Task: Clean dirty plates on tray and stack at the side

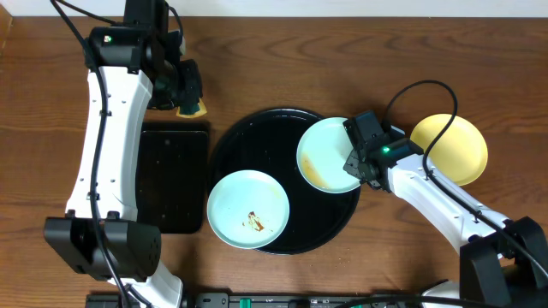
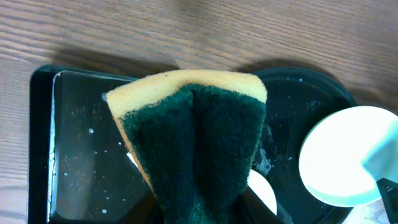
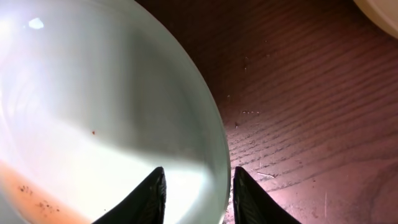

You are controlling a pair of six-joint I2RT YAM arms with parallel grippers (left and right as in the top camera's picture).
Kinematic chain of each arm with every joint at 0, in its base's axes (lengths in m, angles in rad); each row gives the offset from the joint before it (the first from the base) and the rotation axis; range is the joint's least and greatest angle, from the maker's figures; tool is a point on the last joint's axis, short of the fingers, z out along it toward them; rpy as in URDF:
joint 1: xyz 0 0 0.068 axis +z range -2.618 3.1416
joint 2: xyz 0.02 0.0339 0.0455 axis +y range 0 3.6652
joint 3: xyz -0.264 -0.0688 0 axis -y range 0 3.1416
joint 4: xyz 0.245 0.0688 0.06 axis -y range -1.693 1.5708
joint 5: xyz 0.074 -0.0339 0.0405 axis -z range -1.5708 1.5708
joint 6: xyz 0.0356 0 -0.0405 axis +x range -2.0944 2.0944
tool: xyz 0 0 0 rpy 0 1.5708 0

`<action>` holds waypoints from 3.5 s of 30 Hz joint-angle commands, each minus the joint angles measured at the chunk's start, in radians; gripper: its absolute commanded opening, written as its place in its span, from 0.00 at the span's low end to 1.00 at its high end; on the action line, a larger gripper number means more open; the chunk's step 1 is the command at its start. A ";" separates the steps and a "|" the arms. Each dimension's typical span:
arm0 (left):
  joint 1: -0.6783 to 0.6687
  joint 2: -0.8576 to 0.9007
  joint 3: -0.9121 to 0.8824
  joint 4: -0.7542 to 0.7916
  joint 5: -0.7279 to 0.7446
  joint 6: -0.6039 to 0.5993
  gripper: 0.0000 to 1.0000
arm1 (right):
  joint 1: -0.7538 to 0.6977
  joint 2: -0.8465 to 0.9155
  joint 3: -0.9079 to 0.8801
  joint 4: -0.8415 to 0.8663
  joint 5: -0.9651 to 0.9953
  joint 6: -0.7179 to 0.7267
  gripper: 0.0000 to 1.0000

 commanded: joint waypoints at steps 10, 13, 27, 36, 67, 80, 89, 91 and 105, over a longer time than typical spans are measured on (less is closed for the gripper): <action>0.003 0.003 0.010 -0.006 0.002 0.017 0.29 | 0.011 0.062 -0.008 0.005 0.003 0.015 0.32; 0.003 0.003 0.010 -0.006 0.002 0.017 0.30 | 0.017 0.071 -0.008 0.006 0.003 0.026 0.03; 0.003 0.003 0.010 -0.012 0.002 0.017 0.31 | 0.034 0.081 -0.008 0.022 0.004 0.039 0.01; 0.003 0.003 0.010 -0.016 0.002 0.017 0.31 | 0.056 0.080 -0.004 0.026 0.042 -0.026 0.02; 0.003 0.003 0.010 -0.009 0.002 0.016 0.31 | 0.097 0.080 0.332 -0.164 0.259 -0.339 0.02; 0.003 0.003 0.010 0.005 0.037 0.016 0.30 | 0.157 0.080 0.392 -0.232 0.372 -0.418 0.02; 0.003 0.003 0.010 0.006 0.047 0.016 0.31 | 0.171 0.080 0.431 -0.274 0.479 -0.516 0.02; 0.003 0.003 0.010 0.006 0.047 0.016 0.30 | 0.174 0.080 0.447 -0.278 0.486 -0.535 0.02; 0.003 0.003 0.010 0.016 0.046 0.017 0.30 | 0.302 0.080 0.545 -0.298 0.727 -0.702 0.02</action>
